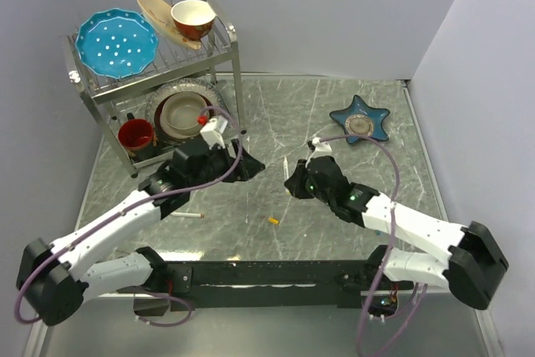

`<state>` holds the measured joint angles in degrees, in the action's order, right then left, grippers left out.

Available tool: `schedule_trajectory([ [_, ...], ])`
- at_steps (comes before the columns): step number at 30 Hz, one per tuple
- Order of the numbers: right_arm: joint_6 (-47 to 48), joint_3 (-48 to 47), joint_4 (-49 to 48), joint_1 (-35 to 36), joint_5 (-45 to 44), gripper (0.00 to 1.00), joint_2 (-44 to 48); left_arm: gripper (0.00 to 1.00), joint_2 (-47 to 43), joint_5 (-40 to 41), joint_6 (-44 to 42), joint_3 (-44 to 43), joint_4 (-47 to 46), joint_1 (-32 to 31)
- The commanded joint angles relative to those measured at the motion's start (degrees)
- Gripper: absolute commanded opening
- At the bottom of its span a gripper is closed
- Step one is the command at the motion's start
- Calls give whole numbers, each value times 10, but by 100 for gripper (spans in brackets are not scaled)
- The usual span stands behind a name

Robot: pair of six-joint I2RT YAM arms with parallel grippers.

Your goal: Insert the pens into the pen caps

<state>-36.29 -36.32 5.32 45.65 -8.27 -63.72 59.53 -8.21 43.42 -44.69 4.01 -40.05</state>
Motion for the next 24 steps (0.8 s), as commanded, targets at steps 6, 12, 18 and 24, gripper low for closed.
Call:
schedule_trajectory([
  [6, -59, 14, -68, 76, -20, 12, 101, 71, 74, -3, 7, -43, -96, -42],
  [12, -61, 24, -84, 95, -23, 12, 113, 57, 115, -11, 9, -51, -109, -61],
  [18, -49, 39, -97, 100, 3, 16, 128, 18, 120, -33, 14, -49, -124, -64],
  [24, -53, 86, -145, 100, 49, 43, 182, 1, 99, -115, 23, -26, -179, -64],
])
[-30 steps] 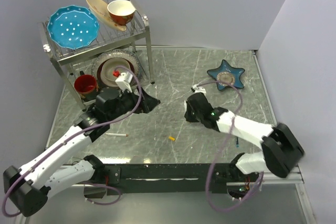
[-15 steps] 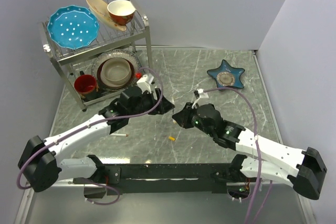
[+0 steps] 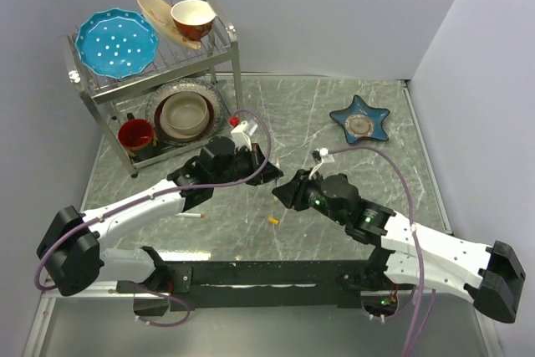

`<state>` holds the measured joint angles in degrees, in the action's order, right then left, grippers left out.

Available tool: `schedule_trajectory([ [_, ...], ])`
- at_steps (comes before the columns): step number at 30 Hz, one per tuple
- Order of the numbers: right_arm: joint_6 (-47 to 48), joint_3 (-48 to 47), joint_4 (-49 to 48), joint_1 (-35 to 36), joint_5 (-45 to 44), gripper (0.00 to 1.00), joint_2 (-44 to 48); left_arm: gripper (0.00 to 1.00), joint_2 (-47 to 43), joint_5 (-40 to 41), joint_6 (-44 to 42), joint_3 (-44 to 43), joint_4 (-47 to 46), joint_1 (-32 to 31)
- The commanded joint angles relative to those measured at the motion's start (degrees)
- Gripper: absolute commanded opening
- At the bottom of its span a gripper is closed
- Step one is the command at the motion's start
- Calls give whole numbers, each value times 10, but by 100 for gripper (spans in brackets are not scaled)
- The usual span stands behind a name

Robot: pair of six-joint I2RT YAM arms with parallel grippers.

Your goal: Insert the pens into the pen caps

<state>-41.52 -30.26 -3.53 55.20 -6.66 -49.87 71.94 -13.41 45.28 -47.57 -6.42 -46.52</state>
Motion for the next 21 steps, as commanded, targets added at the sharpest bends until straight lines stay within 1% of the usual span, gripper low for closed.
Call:
schedule_trajectory([
  [1, -5, 32, -60, 3, 49, 44, 52, 1, -32, -74, 5, 7, -83, 1],
  [3, -8, 45, -68, 3, 59, 46, 74, 1, -37, -100, 3, 9, -97, 1],
  [8, -15, 58, -82, 4, 82, 46, 112, 1, -51, -129, 7, 15, -112, 1],
  [12, -13, 57, -83, 3, 87, 46, 118, 1, -52, -165, 21, 24, -133, 1],
  [17, -15, 57, -95, 3, 93, 44, 113, 1, -54, -181, 32, 34, -149, 1],
  [18, -15, 57, -97, 3, 91, 41, 113, 1, -55, -182, 32, 35, -149, 1],
  [20, -15, 61, -100, 3, 92, 31, 114, 1, -58, -181, 28, 37, -144, 1],
  [21, -17, 62, -100, 3, 90, 19, 115, 1, -60, -179, 25, 37, -142, 2],
])
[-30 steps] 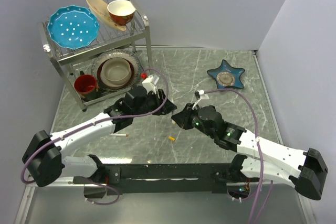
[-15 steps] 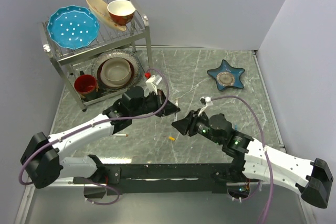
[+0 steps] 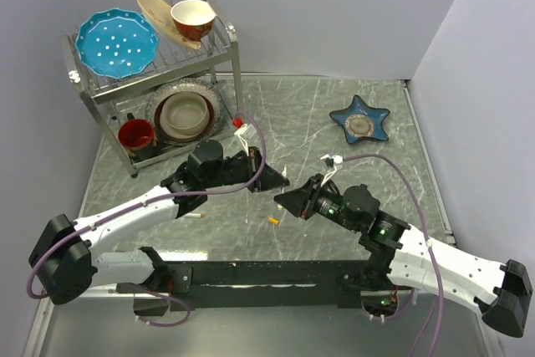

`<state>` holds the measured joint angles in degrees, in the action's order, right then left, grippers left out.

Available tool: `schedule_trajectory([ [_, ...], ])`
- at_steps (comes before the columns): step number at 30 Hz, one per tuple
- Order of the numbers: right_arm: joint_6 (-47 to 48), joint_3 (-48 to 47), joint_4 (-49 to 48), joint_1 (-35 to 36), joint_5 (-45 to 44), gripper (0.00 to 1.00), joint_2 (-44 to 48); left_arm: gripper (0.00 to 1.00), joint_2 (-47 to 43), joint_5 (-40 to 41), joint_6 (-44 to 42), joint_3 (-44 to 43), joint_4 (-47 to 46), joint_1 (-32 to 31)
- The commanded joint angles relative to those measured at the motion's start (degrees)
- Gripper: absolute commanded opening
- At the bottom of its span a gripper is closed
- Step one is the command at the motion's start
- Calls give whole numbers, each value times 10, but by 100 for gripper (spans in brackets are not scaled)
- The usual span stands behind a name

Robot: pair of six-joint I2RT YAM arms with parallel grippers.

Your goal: Insert the pens into the pen caps

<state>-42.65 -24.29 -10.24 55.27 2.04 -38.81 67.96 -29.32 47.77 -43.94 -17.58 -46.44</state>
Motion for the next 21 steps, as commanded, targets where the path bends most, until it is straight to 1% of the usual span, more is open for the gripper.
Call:
schedule_trajectory([
  [1, -6, 4, -32, 3, 2, 13, 6, 9, -22, -17, -3, -2, -25, 0],
  [3, -10, 6, -26, 3, -13, 0, 15, 35, -25, -28, -22, -13, -11, 0],
  [4, -13, 7, -21, 4, -19, 0, 27, 63, -27, -20, -35, -23, 10, 0],
  [5, -16, 7, -1, 3, -36, 0, 31, 71, -30, -3, -65, -35, 35, 0],
  [6, -22, 6, 15, 2, -48, 0, 36, 75, -38, 14, -83, -61, 96, 0],
  [7, -23, 0, 31, 3, -76, 0, 45, 80, -42, 31, -100, -74, 122, 0],
  [8, -24, -2, 62, 3, -87, 0, 50, 82, -46, 66, -137, -86, 149, 0],
  [9, -23, -4, 75, 3, -98, 0, 53, 82, -51, 84, -158, -112, 198, 0],
  [10, -24, -10, 89, 3, -113, 0, 61, 83, -54, 106, -180, -124, 220, 0],
  [11, -25, -13, 115, 2, -122, 0, 65, 82, -56, 121, -229, -132, 233, 0],
  [12, -25, -16, 127, 3, -128, 0, 70, 80, -61, 120, -260, -141, 255, 0],
  [13, -27, -18, 137, 3, -142, 0, 81, 79, -63, 117, -322, -146, 263, 0],
  [14, -28, -18, 156, 3, -148, 0, 88, 77, -64, 117, -351, -149, 271, 0],
  [15, -29, -18, 164, 3, -152, 0, 97, 73, -64, 115, -380, -155, 288, -1],
  [16, -28, -17, 172, 2, -158, 0, 116, 73, -62, 117, -434, -157, 296, -1],
  [18, -32, -16, 195, 3, -179, 0, 136, 74, -52, 124, -471, -163, 309, -1],
  [19, -35, -17, 203, 4, -186, 0, 155, 74, -48, 128, -519, -166, 321, -2],
  [21, -35, -18, 224, 3, -201, 0, 169, 73, -30, 121, -546, -177, 334, -7],
])
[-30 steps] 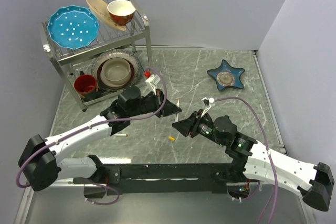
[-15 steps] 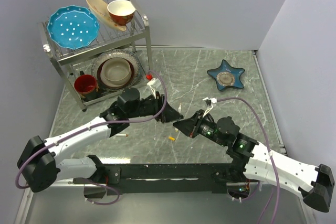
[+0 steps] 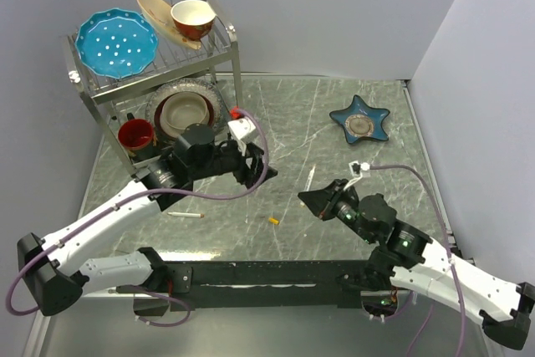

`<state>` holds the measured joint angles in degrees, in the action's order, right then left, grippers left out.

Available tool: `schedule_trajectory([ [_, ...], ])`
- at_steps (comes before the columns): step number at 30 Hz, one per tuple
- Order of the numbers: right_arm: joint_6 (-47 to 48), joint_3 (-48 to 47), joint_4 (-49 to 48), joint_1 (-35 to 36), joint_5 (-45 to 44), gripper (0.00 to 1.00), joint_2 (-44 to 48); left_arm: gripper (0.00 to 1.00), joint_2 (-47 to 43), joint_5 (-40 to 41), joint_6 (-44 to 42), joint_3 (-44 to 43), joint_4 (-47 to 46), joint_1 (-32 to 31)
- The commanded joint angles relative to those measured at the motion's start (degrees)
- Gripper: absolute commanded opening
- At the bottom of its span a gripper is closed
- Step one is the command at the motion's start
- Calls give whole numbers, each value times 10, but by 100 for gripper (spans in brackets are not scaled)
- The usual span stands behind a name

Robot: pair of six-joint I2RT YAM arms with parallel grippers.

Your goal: Insert the pens into the pen caps

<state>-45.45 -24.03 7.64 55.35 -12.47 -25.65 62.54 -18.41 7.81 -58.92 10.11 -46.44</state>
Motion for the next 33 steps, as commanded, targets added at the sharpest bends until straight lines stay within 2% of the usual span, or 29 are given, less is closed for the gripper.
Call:
schedule_trajectory([
  [1, -6, -22, 52, 1, -58, 0, 48, 74, 31, 8, -156, -32, 68, -10],
  [3, -3, -23, 69, 2, -68, 0, 57, 76, 53, -21, -190, -40, 89, -23],
  [5, 0, -21, 73, 2, -72, 0, 76, 75, 82, -18, -241, -38, 105, -43],
  [10, -5, -17, 99, 2, -109, 0, 136, 57, 158, -34, -331, -44, 153, -63],
  [15, -7, -21, 116, 2, -128, 0, 181, 48, 202, -35, -398, -25, 115, -82],
  [18, -10, -24, 130, 2, -138, 0, 200, 47, 227, -29, -434, -19, 106, -99],
  [25, -14, -36, 171, 2, -163, 0, 239, 46, 318, -39, -468, -59, 168, -116],
  [33, -18, -37, 185, 1, -173, 0, 253, 42, 351, -10, -462, -52, 148, -124],
])
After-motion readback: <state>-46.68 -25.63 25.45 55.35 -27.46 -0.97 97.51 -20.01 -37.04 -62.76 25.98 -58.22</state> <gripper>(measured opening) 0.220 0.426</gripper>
